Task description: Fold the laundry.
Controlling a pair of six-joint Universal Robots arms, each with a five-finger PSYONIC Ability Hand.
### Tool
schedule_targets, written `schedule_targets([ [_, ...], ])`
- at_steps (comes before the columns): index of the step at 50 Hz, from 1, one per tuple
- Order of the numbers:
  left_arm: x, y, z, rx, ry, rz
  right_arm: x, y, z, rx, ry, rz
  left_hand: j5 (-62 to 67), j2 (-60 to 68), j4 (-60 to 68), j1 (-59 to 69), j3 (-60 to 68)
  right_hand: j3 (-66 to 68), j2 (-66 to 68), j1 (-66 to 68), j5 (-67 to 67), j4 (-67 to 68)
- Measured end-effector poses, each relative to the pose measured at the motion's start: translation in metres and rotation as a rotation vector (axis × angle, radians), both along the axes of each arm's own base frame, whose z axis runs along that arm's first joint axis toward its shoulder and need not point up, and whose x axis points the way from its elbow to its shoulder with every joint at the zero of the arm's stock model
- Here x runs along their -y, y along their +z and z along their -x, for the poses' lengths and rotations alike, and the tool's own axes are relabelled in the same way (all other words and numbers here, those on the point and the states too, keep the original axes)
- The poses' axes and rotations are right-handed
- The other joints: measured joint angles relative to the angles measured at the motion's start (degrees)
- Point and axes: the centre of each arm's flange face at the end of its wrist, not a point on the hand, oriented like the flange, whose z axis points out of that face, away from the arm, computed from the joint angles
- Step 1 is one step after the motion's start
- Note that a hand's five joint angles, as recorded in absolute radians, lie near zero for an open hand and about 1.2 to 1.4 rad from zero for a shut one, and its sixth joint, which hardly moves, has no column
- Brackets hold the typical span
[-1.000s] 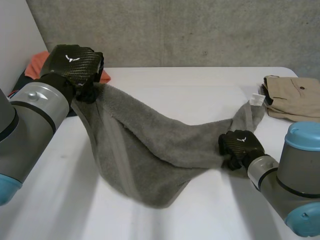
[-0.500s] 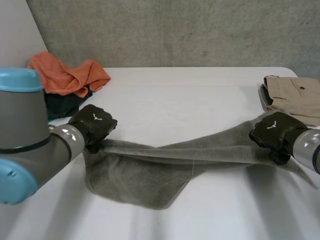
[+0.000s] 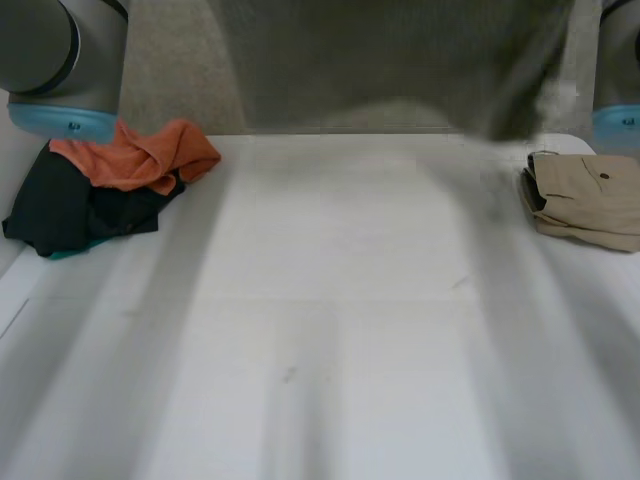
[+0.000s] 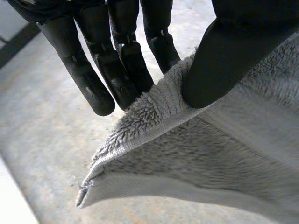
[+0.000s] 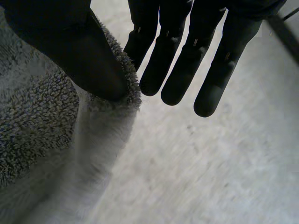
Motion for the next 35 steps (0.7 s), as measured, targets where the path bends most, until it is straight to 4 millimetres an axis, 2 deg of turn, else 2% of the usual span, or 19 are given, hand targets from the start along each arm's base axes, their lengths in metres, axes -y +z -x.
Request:
schedule_targets([
  [2,0.003,-0.002,-0.003,-0.03,0.011,-0.02,-0.002,0.002,-0.001,0.005,0.011,0.015,0.0,0.0,0.08,0.0,0.0,0.0,0.0,0.0,-0.01,0.0],
  [4,0.008,-0.01,-0.006,-0.043,0.028,-0.059,-0.001,-0.004,-0.003,-0.011,0.02,-0.007,0.0,0.0,0.08,0.0,0.0,0.0,0.0,0.0,0.0,0.0],
  [7,0.014,-0.028,-0.009,-0.038,0.053,-0.124,0.0,-0.021,-0.006,-0.051,0.035,-0.078,0.0,0.0,0.08,0.0,0.0,0.0,0.0,0.0,0.0,0.0],
  [9,0.019,-0.048,-0.01,-0.017,0.07,-0.19,0.001,-0.039,-0.008,-0.089,0.051,-0.151,0.0,0.0,0.08,0.0,0.0,0.0,0.0,0.0,0.0,0.0],
  [13,0.023,-0.088,-0.012,0.037,0.089,-0.301,0.001,-0.08,-0.012,-0.163,0.088,-0.307,0.0,0.01,0.09,0.0,0.0,0.0,0.0,0.0,0.0,0.0],
  [14,0.024,-0.107,-0.012,0.065,0.092,-0.35,-0.001,-0.099,-0.013,-0.189,0.101,-0.374,0.0,0.01,0.09,0.0,0.0,0.0,0.0,0.0,0.0,0.0],
  [16,0.022,-0.128,-0.012,0.097,0.094,-0.405,-0.004,-0.115,-0.014,-0.212,0.114,-0.434,0.0,0.01,0.09,0.0,0.0,0.0,0.0,0.0,0.0,0.0],
  [18,0.019,-0.157,-0.012,0.141,0.092,-0.478,-0.01,-0.146,-0.015,-0.249,0.134,-0.542,0.0,0.01,0.09,0.0,0.0,0.0,0.0,0.0,0.01,0.0],
  [19,0.018,-0.165,-0.012,0.154,0.091,-0.498,-0.012,-0.154,-0.015,-0.257,0.139,-0.569,0.0,0.01,0.09,0.0,0.0,0.0,0.0,0.0,0.01,0.0],
  [21,0.012,-0.2,-0.012,0.213,0.083,-0.586,-0.023,-0.192,-0.015,-0.297,0.16,-0.694,0.0,0.01,0.09,0.0,0.0,0.0,0.0,0.0,0.01,0.0],
  [25,0.0,-0.247,-0.013,0.297,0.075,-0.698,-0.036,-0.238,-0.012,-0.337,0.179,-0.839,0.0,0.01,0.1,0.0,0.0,0.0,0.0,0.0,0.01,0.0],
  [28,-0.009,-0.275,-0.016,0.358,0.074,-0.766,-0.041,-0.268,-0.008,-0.355,0.18,-0.932,0.0,0.01,0.1,0.0,0.0,0.0,0.0,0.0,0.0,0.0],
  [31,-0.014,-0.288,-0.018,0.392,0.077,-0.799,-0.04,-0.285,-0.002,-0.353,0.172,-0.993,0.0,0.01,0.1,0.0,0.0,-2.76,-2.68,-0.56,-2.95,-3.2],
  [35,-0.018,-0.29,-0.02,0.407,0.078,-0.808,-0.035,-0.295,0.01,-0.303,0.156,-1.058,0.0,0.01,0.1,0.0,0.0,-24.79,-25.2,-20.81,-25.97,-25.56],
])
